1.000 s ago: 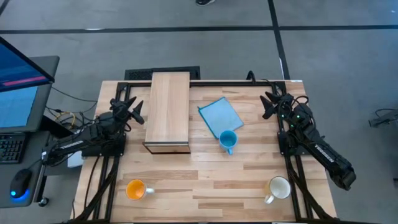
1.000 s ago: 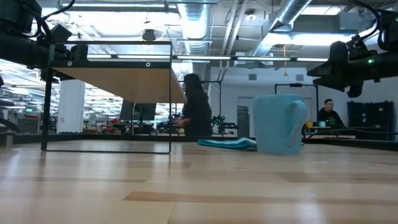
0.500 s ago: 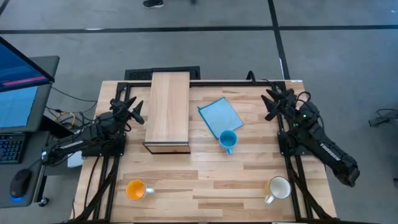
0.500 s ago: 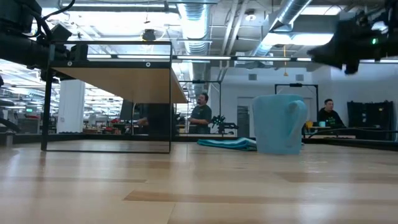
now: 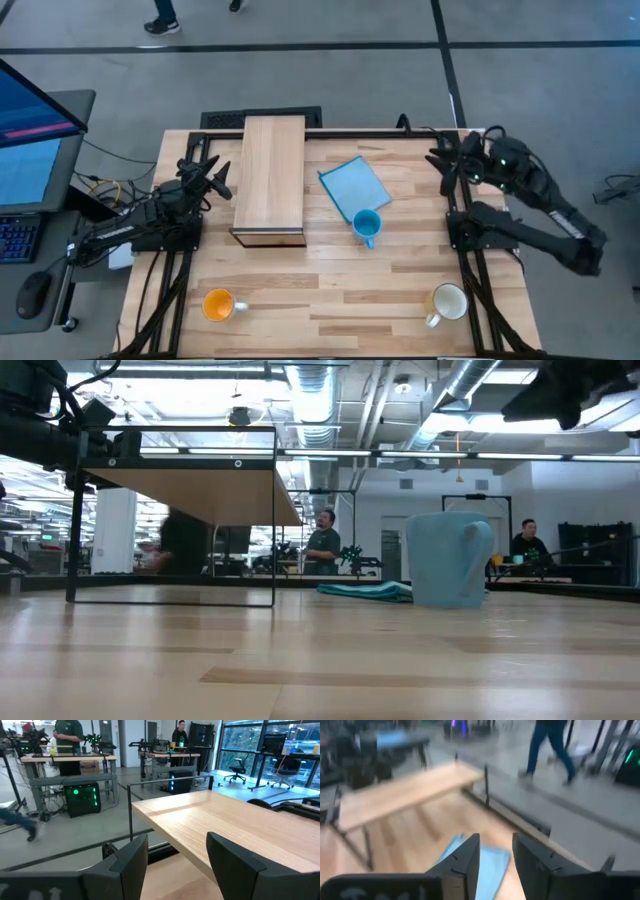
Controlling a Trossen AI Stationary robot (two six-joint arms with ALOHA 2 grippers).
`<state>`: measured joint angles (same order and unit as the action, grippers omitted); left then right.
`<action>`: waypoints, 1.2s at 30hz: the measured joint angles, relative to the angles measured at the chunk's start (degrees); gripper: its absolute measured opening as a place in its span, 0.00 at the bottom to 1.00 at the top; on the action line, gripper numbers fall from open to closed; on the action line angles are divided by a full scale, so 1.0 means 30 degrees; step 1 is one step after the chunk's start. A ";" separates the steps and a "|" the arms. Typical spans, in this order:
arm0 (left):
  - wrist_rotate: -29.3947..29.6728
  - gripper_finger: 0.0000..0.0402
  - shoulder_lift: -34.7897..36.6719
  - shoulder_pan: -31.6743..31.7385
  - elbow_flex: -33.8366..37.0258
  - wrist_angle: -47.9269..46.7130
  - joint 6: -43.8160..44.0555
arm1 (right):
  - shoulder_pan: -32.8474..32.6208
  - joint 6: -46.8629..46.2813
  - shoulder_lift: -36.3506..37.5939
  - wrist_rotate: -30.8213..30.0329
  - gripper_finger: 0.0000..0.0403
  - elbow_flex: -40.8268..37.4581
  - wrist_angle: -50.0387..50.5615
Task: Stack small to large cups/mugs on shelf
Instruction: Put the blue mug on the shelf
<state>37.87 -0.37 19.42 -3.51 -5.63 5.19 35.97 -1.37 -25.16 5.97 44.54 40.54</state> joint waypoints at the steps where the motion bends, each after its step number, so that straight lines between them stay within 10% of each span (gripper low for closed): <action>1: 0.0000 0.48 -0.0004 0.0000 0.0000 -0.0005 0.0002 | -0.0222 -0.0185 -0.0657 0.0008 0.33 0.0814 0.1127; 15: 0.0015 0.48 -0.0004 0.0000 0.0000 -0.0007 -0.1217 | -0.3880 -0.9117 -0.7373 0.1823 0.33 0.6868 1.6496; 22: 0.0015 0.48 -0.0004 0.0000 0.0000 -0.0007 -0.1144 | -0.5744 -1.4623 -0.7545 0.5694 0.33 0.6875 1.5602; 36: -0.0546 0.48 -0.0006 0.0000 0.0000 -0.0007 -0.0810 | -1.0023 -1.9819 -0.8407 0.2166 0.33 0.6883 0.9697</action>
<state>36.23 -0.38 19.42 -3.51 -5.65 2.76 5.90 -60.83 -50.38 12.46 65.19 69.63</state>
